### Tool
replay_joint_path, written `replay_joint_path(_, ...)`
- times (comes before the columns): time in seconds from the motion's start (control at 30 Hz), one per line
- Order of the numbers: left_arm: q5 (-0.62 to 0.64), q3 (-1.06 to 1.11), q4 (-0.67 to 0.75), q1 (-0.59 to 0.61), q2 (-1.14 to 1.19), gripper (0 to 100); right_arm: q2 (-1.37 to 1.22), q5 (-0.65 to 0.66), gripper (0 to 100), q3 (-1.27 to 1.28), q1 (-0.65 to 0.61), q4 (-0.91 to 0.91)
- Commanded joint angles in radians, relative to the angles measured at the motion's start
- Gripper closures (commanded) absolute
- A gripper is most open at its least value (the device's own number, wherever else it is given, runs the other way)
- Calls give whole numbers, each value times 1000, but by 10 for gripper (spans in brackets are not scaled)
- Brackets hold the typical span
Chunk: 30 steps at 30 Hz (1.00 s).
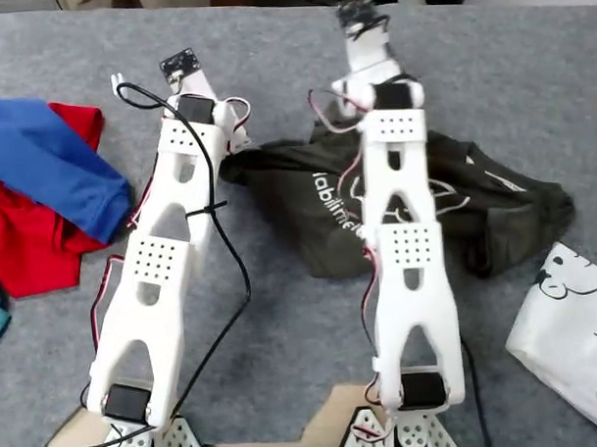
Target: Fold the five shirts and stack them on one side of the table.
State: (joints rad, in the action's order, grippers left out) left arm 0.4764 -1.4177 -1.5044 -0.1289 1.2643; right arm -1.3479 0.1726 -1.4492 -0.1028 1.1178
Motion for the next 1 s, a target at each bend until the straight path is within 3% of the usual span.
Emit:
replay_joint_path(0.0, 15, -29, -48, 44, -16, 981, 5, 87, 753, 41, -30, -35)
replay_joint_path(0.13, 15, -91, -77, 80, -7, 981, 2, 117, 779, 48, -22, -38)
replay_joint_path(0.3, 12, -101, -81, 101, -7, 981, 1, 123, 998, 48, 7, -77)
replay_joint_path(0.43, 12, -101, -78, 115, -7, 981, 7, 95, 995, 33, 47, -86)
replay_joint_path(0.63, 12, -106, -75, 115, -7, 981, 31, -124, 994, -179, 108, 8)
replay_joint_path(0.83, 12, -106, -75, 120, -7, 981, 28, -141, 988, -203, 94, 34)
replay_joint_path(0.97, 11, -107, -75, 120, -7, 981, 18, -149, 825, -162, 38, 55)
